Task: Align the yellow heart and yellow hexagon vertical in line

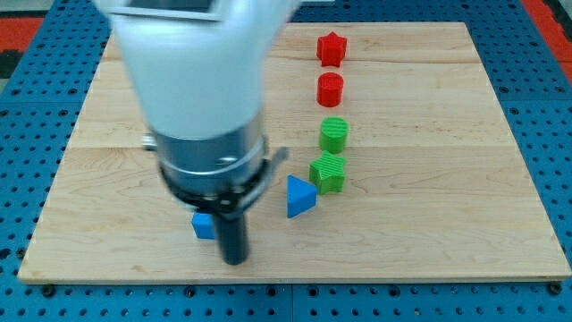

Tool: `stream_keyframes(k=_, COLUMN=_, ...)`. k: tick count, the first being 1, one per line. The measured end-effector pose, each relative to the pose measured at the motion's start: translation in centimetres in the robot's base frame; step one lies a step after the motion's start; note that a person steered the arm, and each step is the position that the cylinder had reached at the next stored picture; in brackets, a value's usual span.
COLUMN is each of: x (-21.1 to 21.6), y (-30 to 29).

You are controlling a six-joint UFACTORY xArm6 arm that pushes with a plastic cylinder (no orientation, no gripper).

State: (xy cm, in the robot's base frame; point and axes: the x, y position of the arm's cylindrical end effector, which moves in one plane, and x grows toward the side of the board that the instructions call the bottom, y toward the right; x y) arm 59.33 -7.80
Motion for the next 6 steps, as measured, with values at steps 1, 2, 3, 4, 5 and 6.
stream_keyframes(k=1, x=-2.4, y=-1.6)
stream_keyframes(k=2, x=-6.2, y=-1.6)
stream_keyframes(k=3, x=-9.3, y=-1.6)
stream_keyframes(k=4, x=-9.6, y=1.2)
stream_keyframes(k=5, x=-10.0, y=5.3)
stream_keyframes(k=6, x=-14.3, y=5.0)
